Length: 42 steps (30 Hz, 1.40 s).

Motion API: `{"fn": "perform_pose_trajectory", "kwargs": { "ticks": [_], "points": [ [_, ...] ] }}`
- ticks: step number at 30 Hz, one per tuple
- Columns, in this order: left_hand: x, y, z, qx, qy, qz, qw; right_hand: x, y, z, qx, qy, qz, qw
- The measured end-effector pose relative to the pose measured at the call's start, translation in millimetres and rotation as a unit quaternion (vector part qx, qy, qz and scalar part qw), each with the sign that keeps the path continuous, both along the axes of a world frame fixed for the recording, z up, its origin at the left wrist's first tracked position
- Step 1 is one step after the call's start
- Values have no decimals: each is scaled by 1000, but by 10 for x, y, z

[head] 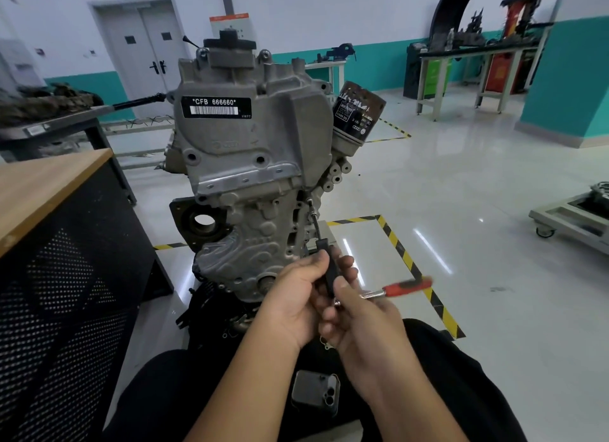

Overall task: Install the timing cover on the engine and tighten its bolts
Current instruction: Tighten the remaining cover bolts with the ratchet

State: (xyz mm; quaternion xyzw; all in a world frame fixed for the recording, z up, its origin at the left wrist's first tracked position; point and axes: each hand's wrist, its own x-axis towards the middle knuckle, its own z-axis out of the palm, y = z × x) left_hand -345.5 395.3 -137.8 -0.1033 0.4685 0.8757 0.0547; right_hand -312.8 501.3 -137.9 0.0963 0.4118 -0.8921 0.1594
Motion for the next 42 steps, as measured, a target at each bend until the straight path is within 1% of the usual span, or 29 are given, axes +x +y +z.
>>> {"fn": "perform_pose_trajectory", "kwargs": {
  "ticks": [1,2,3,4,5,7,8,9,10,11,12,14,16,17,18,24,29,30,31,32,33,34,35,36,38,39,40,41,42],
  "points": [
    [-4,36,-10,-27,-5,3,1000,-4,-10,-47,162,56,-49,984],
    [-16,66,-26,-42,-10,8,999,-21,-19,-116,303,112,-97,941],
    [-20,90,-27,-41,-12,14,999,-48,-38,-171,383,150,-129,902],
    [-26,102,-30,-33,-10,18,999,-52,-57,-209,401,168,-143,889],
    [-29,100,-32,-23,-5,16,1000,-43,-65,-199,354,156,-140,911],
    [-28,78,-32,-1,3,0,1000,-40,-20,-82,90,44,-82,992],
    [-28,65,-33,11,9,-9,1000,-39,25,-7,-70,-20,-29,997],
    [-21,59,-31,22,16,-18,999,-48,88,56,-191,-68,9,979],
    [-18,59,-26,25,22,-24,999,-65,144,86,-252,-93,25,963],
    [-13,65,-17,17,22,-25,999,-78,176,101,-255,-87,30,963],
    [-10,77,-12,-2,15,-24,1000,-90,183,88,-216,-64,23,974],
    [-3,107,-14,-48,2,-15,999,-75,154,19,-3,28,-27,999],
    [-18,130,-39,-69,-2,18,997,-76,112,-85,248,115,-104,956],
    [-28,137,-50,-71,-6,34,997,-84,90,-129,318,141,-128,929],
    [-43,142,-64,-69,-12,44,997,-84,76,-153,346,153,-139,915],
    [-94,160,-92,-68,-30,56,996,-43,60,-143,341,162,-132,917],
    [-101,155,-98,-37,-18,70,997,-25,94,-130,454,264,-123,842],
    [-96,143,-97,-47,-17,70,996,-17,84,-118,424,244,-123,864],
    [-89,130,-89,-60,-16,66,996,-12,78,-94,336,197,-113,914],
    [-81,113,-77,-70,-14,57,996,-9,83,-58,185,122,-82,972],
    [-74,97,-67,-69,-10,46,996,-4,94,-2,15,42,-38,998],
    [-72,78,-59,-57,-5,35,998,-10,122,33,-117,-24,-5,993],
    [-69,62,-50,-42,-2,26,999,-21,155,44,-184,-63,14,981],
    [-68,53,-43,-34,1,23,999,-31,175,38,-183,-66,23,981],
    [-66,77,-42,-35,3,28,999,-33,174,10,1,31,8,999],
    [-72,101,-50,-40,4,33,999,-23,168,-13,141,98,-26,985],
    [-75,127,-58,-44,5,38,998,-30,164,-61,273,161,-66,946],
    [-74,143,-58,-48,5,42,998,-48,153,-107,353,195,-96,910],
    [-75,147,-62,-49,3,43,998,-47,128,-151,381,203,-118,894]
  ]
}}
